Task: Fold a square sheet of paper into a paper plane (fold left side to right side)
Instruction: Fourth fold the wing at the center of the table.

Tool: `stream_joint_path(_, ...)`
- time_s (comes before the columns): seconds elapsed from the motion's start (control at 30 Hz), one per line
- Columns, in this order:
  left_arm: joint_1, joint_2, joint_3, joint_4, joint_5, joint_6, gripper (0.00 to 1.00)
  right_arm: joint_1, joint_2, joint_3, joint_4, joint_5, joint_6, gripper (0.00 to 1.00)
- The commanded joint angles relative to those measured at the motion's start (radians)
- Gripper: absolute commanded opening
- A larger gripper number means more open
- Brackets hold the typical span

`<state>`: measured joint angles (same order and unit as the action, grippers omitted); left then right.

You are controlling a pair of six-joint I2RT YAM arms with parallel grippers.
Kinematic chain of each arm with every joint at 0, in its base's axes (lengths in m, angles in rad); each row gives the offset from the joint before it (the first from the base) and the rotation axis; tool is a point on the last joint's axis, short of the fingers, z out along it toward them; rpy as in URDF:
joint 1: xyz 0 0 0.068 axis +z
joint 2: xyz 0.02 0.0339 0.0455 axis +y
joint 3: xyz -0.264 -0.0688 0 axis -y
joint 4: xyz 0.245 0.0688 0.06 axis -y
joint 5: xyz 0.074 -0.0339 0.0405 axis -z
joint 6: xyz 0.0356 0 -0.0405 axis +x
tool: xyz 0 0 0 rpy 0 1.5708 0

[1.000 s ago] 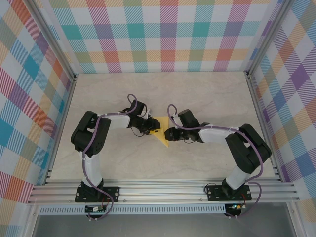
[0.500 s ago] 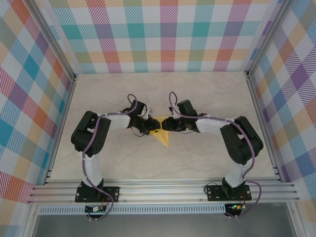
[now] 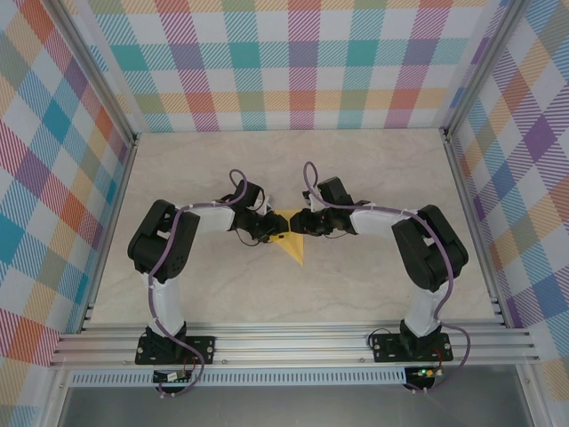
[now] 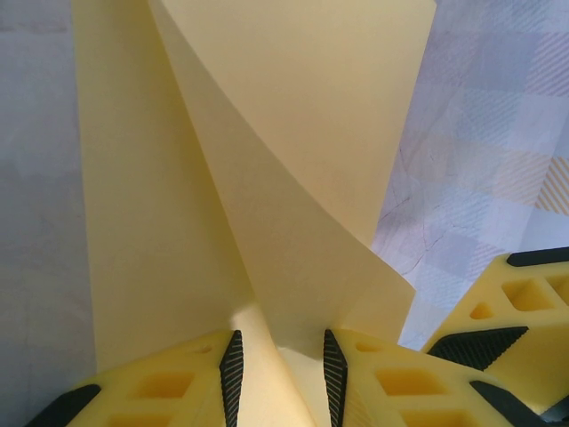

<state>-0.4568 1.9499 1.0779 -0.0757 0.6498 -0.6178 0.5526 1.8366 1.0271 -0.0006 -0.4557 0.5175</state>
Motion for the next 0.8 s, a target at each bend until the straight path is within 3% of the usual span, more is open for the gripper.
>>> stream_joint_path(0.0,-0.013,0.009,0.003,-0.017,-0.013,0.003,0.32,0.0,0.035,-0.016,0.027,0.023,0.023,0.28)
stream_joint_path(0.77,-0.013,0.01,0.005,-0.016,-0.01,0.005,0.32,-0.045,0.089,-0.018,0.133,-0.112,0.098,0.29)
